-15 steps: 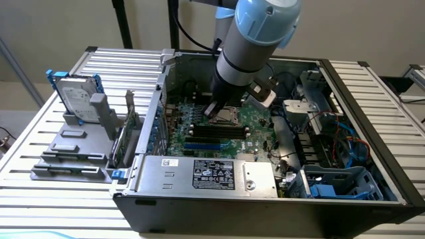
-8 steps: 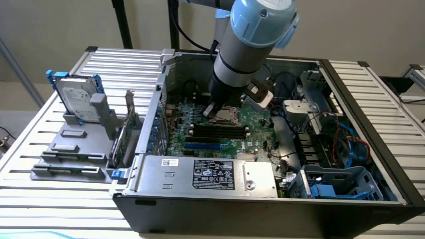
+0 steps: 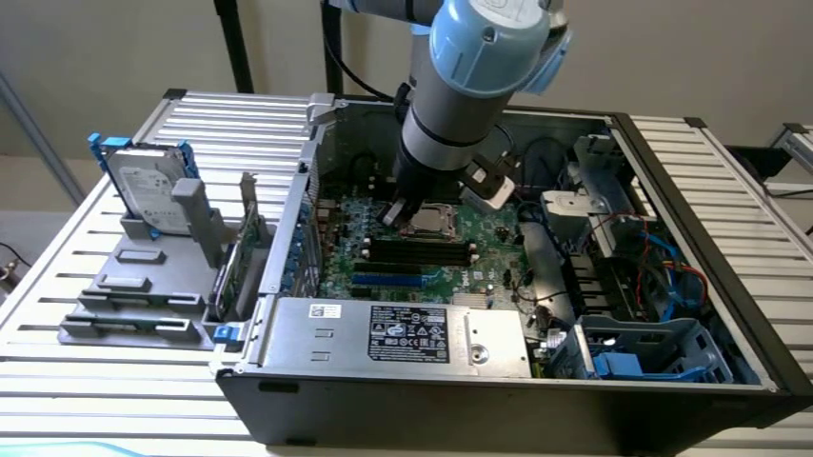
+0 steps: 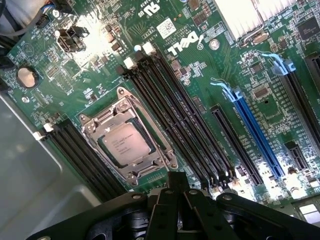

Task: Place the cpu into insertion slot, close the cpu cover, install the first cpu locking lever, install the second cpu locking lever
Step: 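Install the second cpu locking lever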

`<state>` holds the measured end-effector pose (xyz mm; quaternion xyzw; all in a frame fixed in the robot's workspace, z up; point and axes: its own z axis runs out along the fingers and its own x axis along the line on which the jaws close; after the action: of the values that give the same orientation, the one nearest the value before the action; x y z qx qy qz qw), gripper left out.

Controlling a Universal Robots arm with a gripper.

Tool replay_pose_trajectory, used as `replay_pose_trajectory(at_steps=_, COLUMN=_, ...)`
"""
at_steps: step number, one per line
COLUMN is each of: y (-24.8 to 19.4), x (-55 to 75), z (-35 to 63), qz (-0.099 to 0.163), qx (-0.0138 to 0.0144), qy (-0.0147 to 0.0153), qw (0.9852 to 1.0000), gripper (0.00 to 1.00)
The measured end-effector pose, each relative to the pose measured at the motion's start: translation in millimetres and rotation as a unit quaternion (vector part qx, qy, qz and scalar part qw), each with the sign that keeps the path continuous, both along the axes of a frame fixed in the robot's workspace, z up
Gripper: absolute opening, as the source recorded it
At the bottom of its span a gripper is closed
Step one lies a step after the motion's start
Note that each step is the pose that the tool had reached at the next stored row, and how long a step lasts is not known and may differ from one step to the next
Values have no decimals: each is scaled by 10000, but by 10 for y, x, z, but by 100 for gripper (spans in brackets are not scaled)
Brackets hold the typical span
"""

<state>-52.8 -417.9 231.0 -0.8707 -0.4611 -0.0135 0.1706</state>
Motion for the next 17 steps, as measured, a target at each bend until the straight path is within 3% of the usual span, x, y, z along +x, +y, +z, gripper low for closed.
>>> replay_pose_trajectory(at_steps=17, y=6, x=-100, z=-251, qz=0, qx=0, qy=-46, qw=10000, gripper=11)
